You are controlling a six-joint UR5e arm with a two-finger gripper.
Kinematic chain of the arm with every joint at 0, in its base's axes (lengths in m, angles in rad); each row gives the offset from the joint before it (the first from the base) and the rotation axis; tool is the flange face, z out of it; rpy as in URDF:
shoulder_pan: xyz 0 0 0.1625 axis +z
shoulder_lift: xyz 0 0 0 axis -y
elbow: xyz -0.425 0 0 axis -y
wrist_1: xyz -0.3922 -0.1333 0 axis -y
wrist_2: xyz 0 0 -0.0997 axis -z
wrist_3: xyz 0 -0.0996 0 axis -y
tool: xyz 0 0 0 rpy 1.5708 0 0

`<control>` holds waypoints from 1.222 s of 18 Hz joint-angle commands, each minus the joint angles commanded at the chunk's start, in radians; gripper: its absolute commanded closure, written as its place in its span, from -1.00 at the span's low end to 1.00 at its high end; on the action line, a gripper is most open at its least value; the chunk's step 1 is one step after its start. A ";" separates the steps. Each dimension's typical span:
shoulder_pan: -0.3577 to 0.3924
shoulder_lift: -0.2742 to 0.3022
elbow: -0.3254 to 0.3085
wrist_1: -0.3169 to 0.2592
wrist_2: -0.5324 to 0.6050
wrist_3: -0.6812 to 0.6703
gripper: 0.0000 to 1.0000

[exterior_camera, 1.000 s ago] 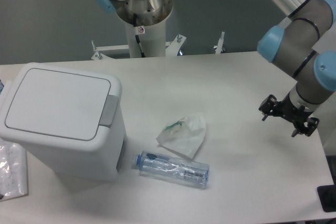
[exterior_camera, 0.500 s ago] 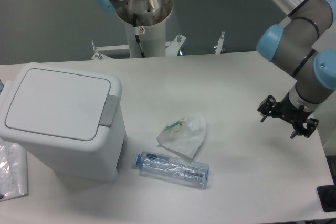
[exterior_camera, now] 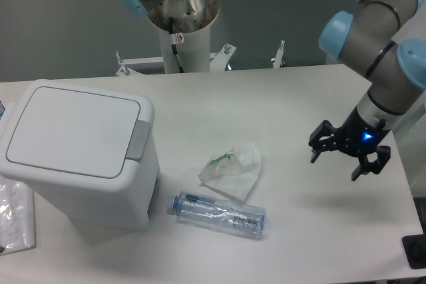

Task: Open the trash can
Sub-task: 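Move the gripper over to the grey tab on the white trash can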

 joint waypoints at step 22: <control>-0.230 0.239 -0.115 0.005 -0.267 -0.338 -1.00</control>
